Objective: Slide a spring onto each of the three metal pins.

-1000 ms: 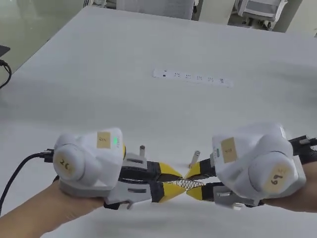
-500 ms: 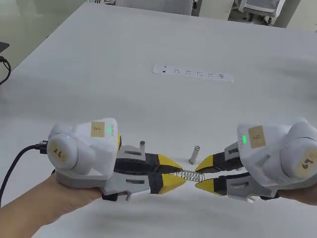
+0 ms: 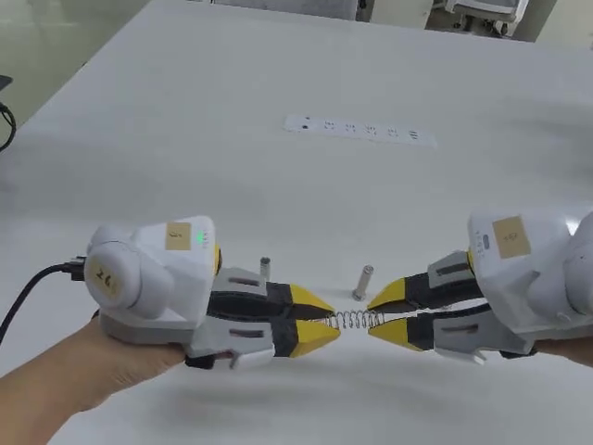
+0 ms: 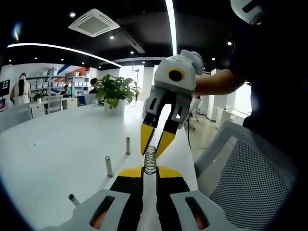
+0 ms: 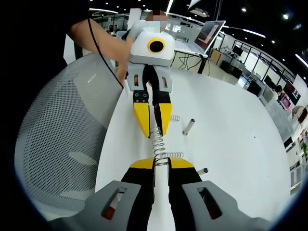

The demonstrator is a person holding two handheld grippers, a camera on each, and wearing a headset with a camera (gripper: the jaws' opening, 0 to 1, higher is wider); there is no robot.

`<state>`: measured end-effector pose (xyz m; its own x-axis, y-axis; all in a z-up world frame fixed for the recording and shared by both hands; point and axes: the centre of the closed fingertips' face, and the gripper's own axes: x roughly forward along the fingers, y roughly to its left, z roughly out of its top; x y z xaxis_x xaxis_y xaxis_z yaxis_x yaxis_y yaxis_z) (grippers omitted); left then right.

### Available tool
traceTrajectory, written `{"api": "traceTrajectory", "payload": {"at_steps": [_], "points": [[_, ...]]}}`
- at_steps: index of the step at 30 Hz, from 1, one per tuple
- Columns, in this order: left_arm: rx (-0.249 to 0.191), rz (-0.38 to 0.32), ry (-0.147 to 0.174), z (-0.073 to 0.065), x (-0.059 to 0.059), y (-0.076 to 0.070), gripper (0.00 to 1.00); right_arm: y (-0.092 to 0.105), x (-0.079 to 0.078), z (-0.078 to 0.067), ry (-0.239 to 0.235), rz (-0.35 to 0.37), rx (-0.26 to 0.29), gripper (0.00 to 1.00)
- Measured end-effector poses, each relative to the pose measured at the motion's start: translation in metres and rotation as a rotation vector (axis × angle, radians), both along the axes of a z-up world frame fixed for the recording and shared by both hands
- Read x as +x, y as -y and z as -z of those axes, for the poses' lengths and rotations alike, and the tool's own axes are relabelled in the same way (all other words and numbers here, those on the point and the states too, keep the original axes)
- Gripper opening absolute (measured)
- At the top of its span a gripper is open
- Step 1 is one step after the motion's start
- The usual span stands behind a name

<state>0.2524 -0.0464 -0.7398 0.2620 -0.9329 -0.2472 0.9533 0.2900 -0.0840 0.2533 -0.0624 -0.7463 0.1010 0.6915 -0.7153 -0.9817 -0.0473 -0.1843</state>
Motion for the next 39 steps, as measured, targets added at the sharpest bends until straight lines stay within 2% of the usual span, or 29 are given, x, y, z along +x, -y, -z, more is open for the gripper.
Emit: {"api": "traceTrajectory", "payload": {"at_steps": [10, 18, 22, 34, 39], "points": [[0.035, -0.006, 0.002, 0.009, 0.002, -0.001, 0.00, -0.004, -0.005, -0.006, 0.010, -0.037, -0.019, 0.07], [0.050, -0.004, 0.001, 0.013, 0.003, -0.002, 0.00, -0.012, -0.009, -0.016, 0.041, -0.074, -0.034, 0.07], [0.058, 0.000, 0.005, 0.015, 0.002, -0.001, 0.00, -0.012, -0.009, -0.015, 0.046, -0.082, -0.055, 0.07], [0.089, 0.028, 0.003, 0.024, -0.001, 0.004, 0.00, -0.019, -0.016, -0.013, 0.043, -0.113, -0.115, 0.07], [0.096, 0.039, 0.003, 0.026, -0.003, 0.007, 0.00, -0.022, -0.018, -0.013, 0.025, -0.118, -0.134, 0.07]]}}
